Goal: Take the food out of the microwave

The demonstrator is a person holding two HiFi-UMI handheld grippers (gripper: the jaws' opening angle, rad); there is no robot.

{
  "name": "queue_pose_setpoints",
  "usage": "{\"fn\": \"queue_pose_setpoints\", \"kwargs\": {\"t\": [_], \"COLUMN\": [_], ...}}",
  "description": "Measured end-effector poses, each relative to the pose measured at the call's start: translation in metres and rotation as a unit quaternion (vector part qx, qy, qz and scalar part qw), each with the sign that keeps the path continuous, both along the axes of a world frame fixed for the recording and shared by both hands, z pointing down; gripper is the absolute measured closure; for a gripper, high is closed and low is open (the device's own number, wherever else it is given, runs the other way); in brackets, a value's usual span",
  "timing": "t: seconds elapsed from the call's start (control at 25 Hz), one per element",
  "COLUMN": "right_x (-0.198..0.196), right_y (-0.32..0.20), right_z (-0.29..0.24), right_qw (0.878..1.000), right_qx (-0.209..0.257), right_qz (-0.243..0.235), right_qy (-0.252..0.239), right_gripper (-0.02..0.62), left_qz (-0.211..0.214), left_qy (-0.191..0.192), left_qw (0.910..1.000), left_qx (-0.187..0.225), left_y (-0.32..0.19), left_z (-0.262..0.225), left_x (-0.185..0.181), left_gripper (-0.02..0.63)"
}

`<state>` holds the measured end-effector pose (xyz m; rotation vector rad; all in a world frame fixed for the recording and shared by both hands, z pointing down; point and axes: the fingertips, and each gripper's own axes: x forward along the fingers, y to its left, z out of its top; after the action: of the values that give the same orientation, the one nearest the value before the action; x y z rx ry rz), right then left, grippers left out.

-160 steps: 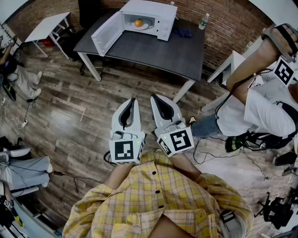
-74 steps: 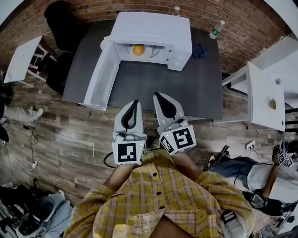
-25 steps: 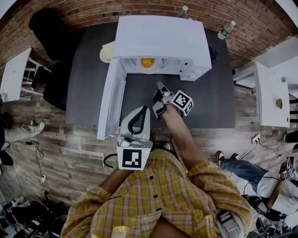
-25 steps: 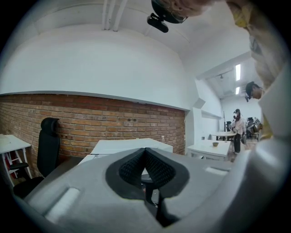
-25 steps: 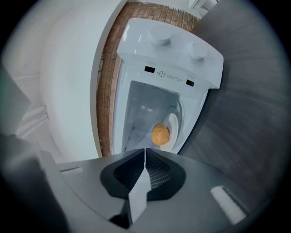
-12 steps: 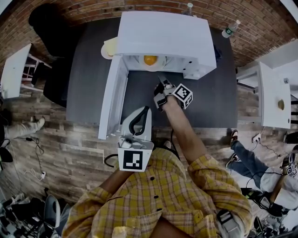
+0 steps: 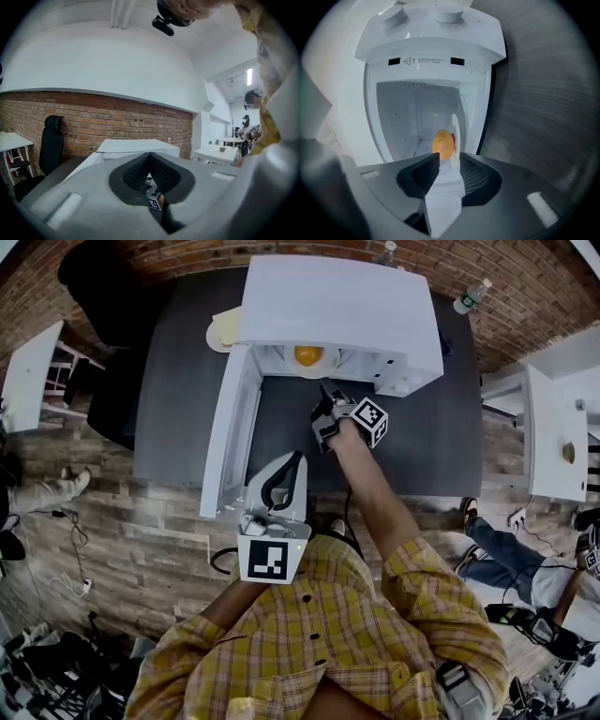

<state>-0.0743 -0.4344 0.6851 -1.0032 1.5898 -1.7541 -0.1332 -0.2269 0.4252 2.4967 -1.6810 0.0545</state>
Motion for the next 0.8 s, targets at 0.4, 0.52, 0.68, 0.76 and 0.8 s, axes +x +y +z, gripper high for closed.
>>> {"fn": "queue_pose_setpoints", "kwargs": {"t": [0.4, 0.52, 0.68, 0.76, 0.8], "right_x": [0.001, 0.002, 0.001, 0.001, 0.002], "right_y": [-0.017, -0.022, -0.029, -0.031, -0.032], "right_z": [0.019, 0.025, 0.028, 0.028, 0.028], "right_qw": [0.999, 0.999, 0.999, 0.999, 0.998], "right_qx": [-0.027, -0.029, -0.032, -0.036, -0.037], "right_qz": [0.017, 0.023, 0.035, 0.038, 0.040], "right_qy": [-0.007, -0.009, -0.016, -0.016, -0.014], "right_gripper": [0.455, 0.453, 0.451, 0.459, 0.462], "left_qz": [-0.006, -0.010, -0.020, -0.022, -0.022], "left_qy": [-0.001, 0.003, 0.016, 0.016, 0.015], "left_qw": [0.9999, 0.9998, 0.9995, 0.9995, 0.9995], "left_qx": [-0.015, -0.018, -0.020, -0.017, -0.016], "left_y": [-0.001, -0.001, -0.003, -0.004, -0.005], "left_z": [0.012, 0.015, 0.016, 0.016, 0.015], "left_x": [-0.009, -0.012, -0.019, -0.019, -0.018], "left_gripper": [0.606, 0.606, 0.606, 0.606, 0.606]}}
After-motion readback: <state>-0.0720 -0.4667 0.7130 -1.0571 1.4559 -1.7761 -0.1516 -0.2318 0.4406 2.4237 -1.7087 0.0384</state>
